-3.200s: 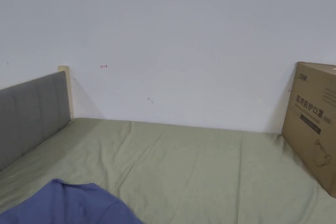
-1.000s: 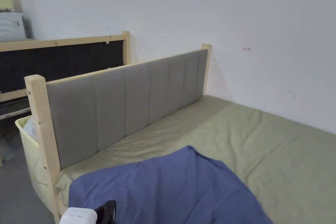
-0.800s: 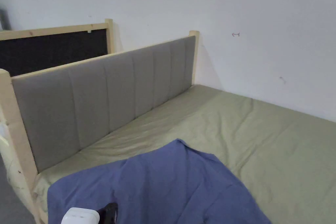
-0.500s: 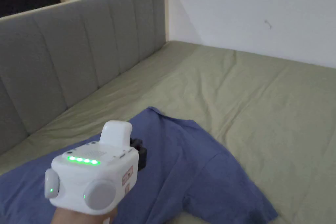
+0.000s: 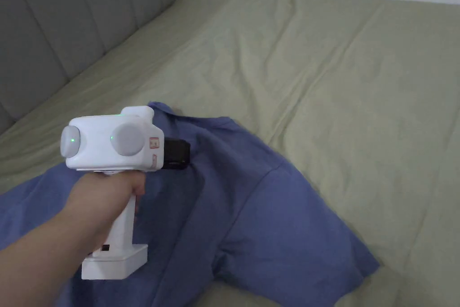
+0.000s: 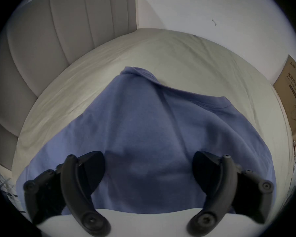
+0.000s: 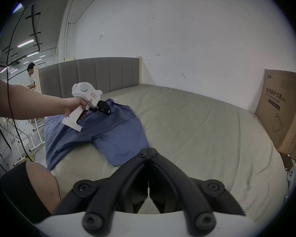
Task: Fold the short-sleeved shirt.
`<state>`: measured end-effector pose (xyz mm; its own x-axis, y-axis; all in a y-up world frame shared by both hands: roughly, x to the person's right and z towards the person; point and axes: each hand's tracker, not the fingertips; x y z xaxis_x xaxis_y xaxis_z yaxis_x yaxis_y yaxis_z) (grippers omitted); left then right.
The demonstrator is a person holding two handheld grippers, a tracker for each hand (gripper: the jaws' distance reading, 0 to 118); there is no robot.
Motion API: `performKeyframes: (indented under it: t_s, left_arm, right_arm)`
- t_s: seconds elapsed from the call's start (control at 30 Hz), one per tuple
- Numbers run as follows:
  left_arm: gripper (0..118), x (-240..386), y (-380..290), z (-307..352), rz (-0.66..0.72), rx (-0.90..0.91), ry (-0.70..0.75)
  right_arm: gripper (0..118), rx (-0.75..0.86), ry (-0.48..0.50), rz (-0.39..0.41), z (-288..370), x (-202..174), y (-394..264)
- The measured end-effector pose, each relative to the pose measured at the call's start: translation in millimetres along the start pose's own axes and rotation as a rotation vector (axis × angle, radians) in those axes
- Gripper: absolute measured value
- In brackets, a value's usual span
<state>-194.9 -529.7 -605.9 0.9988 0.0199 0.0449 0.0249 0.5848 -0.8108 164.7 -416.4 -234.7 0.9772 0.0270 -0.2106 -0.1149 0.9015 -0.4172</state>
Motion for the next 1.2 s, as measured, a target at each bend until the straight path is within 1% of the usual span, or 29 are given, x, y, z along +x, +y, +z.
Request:
performKeyframes:
  t_s: [0.03,0.07,0.1,0.13,0.17,0.2,0.27,0.3,0.4,0.47,0.57,0.67,0.73,0.77,0.83,0.9,1.0,1.1,1.17,1.2]
  left_arm:
    - [58,4,0,7,-0.016,0.034,0.032]
    - [58,6,-2,11,-0.019,0.048,0.044]
    - [49,11,-1,16,-0.066,0.065,0.018]
    - [32,18,-5,25,-0.104,0.071,0.005]
    - [4,24,-7,28,-0.152,0.068,0.019]
    - [4,29,-10,34,-0.205,0.08,0.056]
    - [4,31,-10,40,-0.259,0.086,0.0]
    - [4,37,-9,52,-0.269,0.097,-0.005]
    - [4,57,6,100,-0.261,0.222,-0.045]
    - [4,84,18,135,-0.296,0.256,-0.111]
    - [4,151,26,199,-0.399,0.367,-0.241]
    - [4,238,23,261,-0.503,0.457,-0.442]
    - [4,299,8,285,-0.527,0.425,-0.632]
    - [4,330,-3,293,-0.563,0.416,-0.672]
    - [4,396,-32,304,-0.677,0.415,-0.707]
    - [4,453,-63,306,-0.749,0.375,-0.778]
    - [4,532,-114,293,-0.778,0.256,-0.864]
    - [4,593,-166,279,-0.792,0.138,-0.91]
    - [4,618,-196,265,-0.821,0.136,-0.918]
    - [4,624,-209,258,-0.801,0.115,-0.917]
  right_arm:
    - [0,-0.004,-0.006,-0.001,2,0,-1]
    - [0,-0.006,-0.004,-0.004,3,1,-1]
    - [0,-0.007,-0.004,-0.011,6,2,-1]
    - [0,-0.008,-0.007,-0.016,8,3,-1]
    - [0,-0.007,-0.005,-0.02,10,4,1]
    - [0,0.0,-0.002,-0.025,14,4,6]
    - [0,0.03,0.005,-0.042,23,4,12]
    - [0,0.045,0.001,-0.051,29,5,16]
    - [0,0.075,-0.018,-0.072,41,6,25]
    - [0,0.096,-0.036,-0.095,56,11,30]
    - [0,0.129,-0.079,-0.125,86,19,33]
    - [0,0.157,-0.135,-0.146,122,29,34]
    - [0,0.17,-0.182,-0.149,150,37,32]
    - [0,0.174,-0.203,-0.149,162,40,31]
    - [0,0.189,-0.263,-0.142,191,48,28]
    - [0,0.2,-0.319,-0.141,219,55,23]
    - [0,0.202,-0.394,-0.178,257,66,12]
    - [0,0.18,-0.459,-0.208,283,73,-2]
    - [0,0.152,-0.486,-0.219,292,77,-10]
    - [0,0.14,-0.497,-0.228,293,79,-11]
